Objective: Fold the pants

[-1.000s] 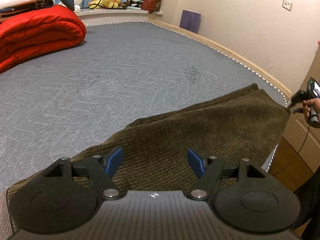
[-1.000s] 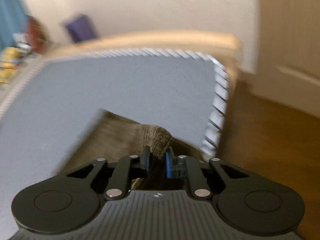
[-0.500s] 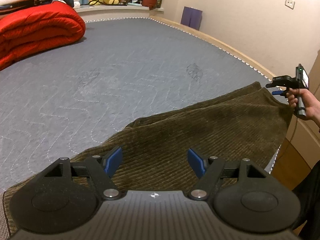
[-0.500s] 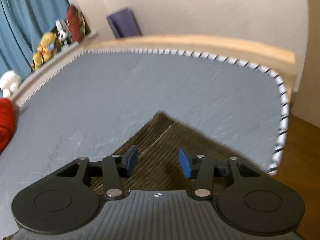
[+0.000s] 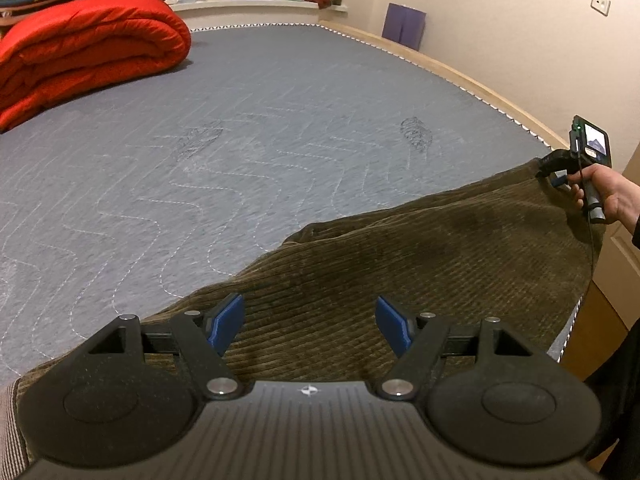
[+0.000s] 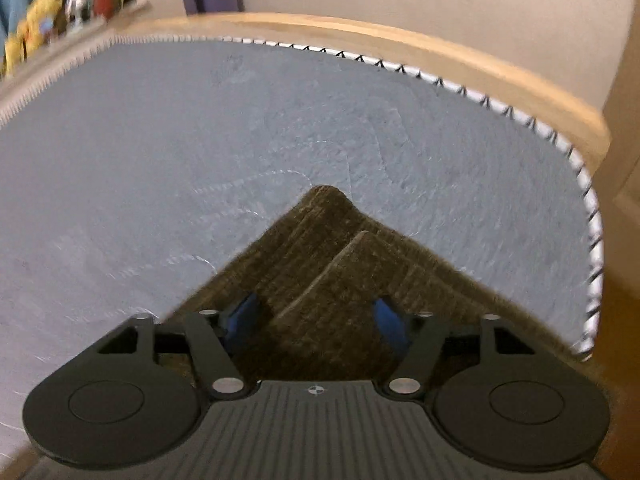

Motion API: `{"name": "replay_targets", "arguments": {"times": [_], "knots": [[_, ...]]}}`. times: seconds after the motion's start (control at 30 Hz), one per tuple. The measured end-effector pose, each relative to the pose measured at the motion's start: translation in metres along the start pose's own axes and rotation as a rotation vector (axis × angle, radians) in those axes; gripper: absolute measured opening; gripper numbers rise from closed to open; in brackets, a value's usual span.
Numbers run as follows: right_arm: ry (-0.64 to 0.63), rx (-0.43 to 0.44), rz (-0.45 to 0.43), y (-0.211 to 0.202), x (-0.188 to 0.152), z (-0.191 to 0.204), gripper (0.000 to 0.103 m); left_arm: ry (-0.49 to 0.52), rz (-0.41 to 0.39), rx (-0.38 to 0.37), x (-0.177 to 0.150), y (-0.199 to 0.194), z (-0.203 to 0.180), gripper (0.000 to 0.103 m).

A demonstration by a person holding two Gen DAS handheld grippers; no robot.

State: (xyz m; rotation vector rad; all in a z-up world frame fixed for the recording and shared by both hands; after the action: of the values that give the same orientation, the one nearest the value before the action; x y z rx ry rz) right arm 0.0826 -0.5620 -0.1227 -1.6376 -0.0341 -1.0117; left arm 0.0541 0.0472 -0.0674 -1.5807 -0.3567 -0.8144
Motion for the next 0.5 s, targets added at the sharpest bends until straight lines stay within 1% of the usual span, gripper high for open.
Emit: {"name": "replay_targets", "arguments": {"times": [0.03,0.07,0.1,0.13,0.2,0.23,0.3,0.37,0.43,0.5], "knots": [[-0.032,-0.020,-0.008,-0.002,0.000,0.004,0.032,0.003,-0.001,0.001,0.000,0.000,-0.001,0.077],[-0.055,-0.033,-0.017,-0.004,-0.001,0.007,0.025,0.007,-0.002,0.001,0.001,0.000,-0.001,0.077],[-0.048,-0.036,-0.022,-0.007,-0.001,0.006,0.015,0.012,-0.005,0.002,0.002,0.000,-0.002,0.077],[-0.009,-0.041,-0.031,-0.012,0.000,0.003,0.010,0.017,-0.007,0.001,0.003,0.000,-0.003,0.077],[0.077,-0.024,-0.063,-0.025,0.008,-0.006,0.009,0.028,-0.010,-0.001,0.003,0.000,-0.006,0.077],[0.114,0.000,-0.103,-0.035,0.014,-0.008,0.009,0.034,-0.011,0.001,0.003,0.001,-0.008,0.077],[0.122,0.062,-0.188,-0.053,0.027,-0.006,0.009,0.043,-0.011,0.004,0.003,0.003,-0.009,0.077],[0.120,0.145,-0.266,-0.062,0.034,-0.003,0.009,0.051,-0.008,0.011,0.003,0.007,-0.009,0.077],[0.073,0.128,-0.272,-0.058,0.034,0.004,0.009,0.054,-0.006,0.023,0.002,0.011,-0.009,0.077],[0.049,0.132,-0.215,-0.042,0.029,0.006,0.011,0.052,-0.003,0.042,0.002,0.015,-0.006,0.077]]}}
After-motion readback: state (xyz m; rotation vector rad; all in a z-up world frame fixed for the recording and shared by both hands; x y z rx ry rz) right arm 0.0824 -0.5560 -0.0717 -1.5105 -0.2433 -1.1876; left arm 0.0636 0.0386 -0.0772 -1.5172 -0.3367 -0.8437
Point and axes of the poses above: each gripper's, at about its wrist camera, not at the fingertips, and y roughly the way its jaws point, z to its left, x to its top, the point moved 3 cm from there along y, roughly the way its jaws point, and after that the axes turned 8 degrees about x, right-handed, at the moved point
